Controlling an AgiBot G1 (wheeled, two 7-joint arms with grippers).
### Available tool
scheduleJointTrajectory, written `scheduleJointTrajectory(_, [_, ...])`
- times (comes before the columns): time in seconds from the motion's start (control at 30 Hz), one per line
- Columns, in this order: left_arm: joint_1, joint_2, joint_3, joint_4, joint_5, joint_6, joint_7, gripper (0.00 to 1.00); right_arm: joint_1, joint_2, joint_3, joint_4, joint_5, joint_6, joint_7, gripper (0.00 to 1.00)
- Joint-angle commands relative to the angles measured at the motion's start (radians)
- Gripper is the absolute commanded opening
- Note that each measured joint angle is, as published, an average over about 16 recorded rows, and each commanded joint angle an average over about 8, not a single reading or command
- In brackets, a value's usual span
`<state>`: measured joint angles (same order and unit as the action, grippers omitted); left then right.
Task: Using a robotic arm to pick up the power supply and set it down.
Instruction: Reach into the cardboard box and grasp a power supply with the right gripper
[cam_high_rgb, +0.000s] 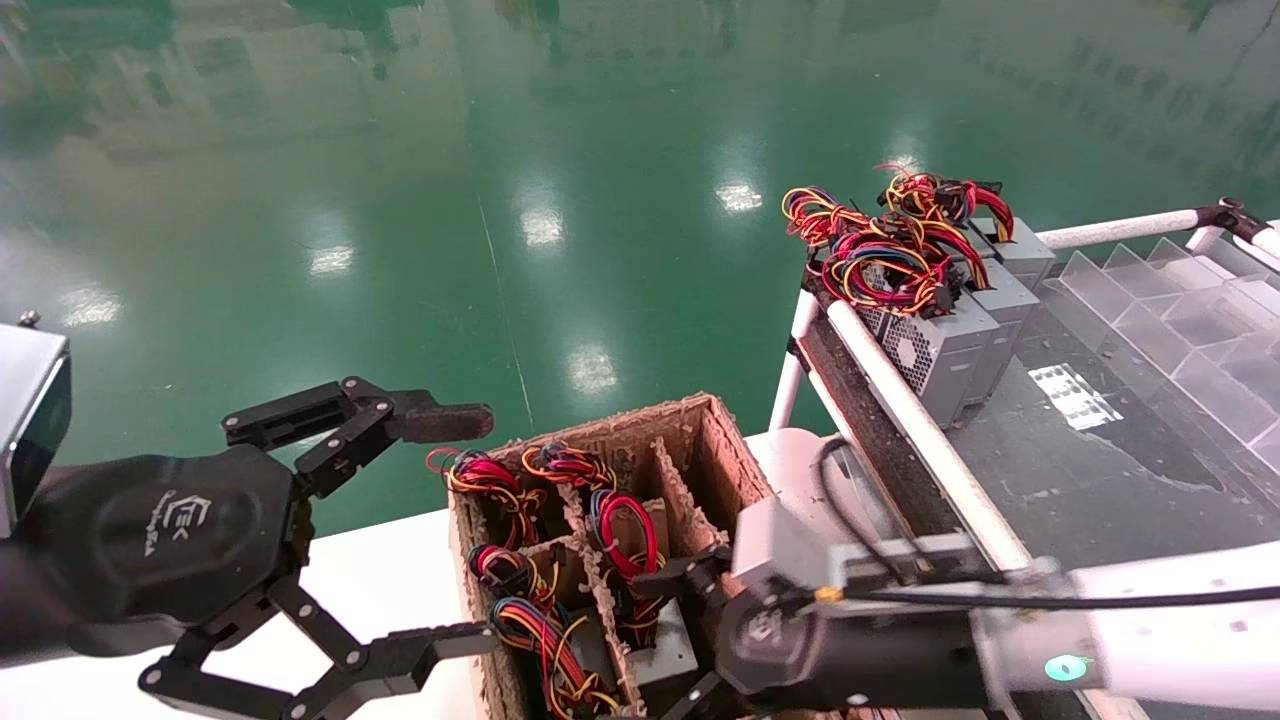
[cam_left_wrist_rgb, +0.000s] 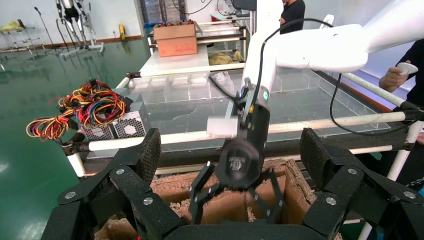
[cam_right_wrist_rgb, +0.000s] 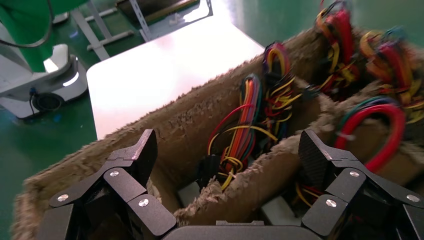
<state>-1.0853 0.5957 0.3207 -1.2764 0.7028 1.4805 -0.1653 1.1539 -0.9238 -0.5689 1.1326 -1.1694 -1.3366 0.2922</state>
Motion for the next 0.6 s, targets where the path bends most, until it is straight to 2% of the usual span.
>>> scheduleJointTrajectory(0.03, [0.000,0.000,0.000,0.000,0.000,0.000,0.000,1.00,0.000,-0.029,-0.016,-0.002,-0.026,0.023,0.007,1.00])
scheduleJointTrajectory(0.33, [0.000,0.000,0.000,0.000,0.000,0.000,0.000,1.00,0.011,-0.125,-0.060,-0.018,-0.097,0.084,0.021,1.00])
scheduleJointTrajectory(0.37, [0.000,0.000,0.000,0.000,0.000,0.000,0.000,1.00,0.014,-0.135,-0.066,-0.023,-0.106,0.089,0.024,0.95])
scheduleJointTrajectory(0.43, [0.000,0.000,0.000,0.000,0.000,0.000,0.000,1.00,0.020,-0.154,-0.076,-0.037,-0.122,0.097,0.029,0.75])
scheduleJointTrajectory(0.6, [0.000,0.000,0.001,0.000,0.000,0.000,0.000,1.00,0.028,-0.181,-0.088,-0.075,-0.135,0.103,0.033,0.12])
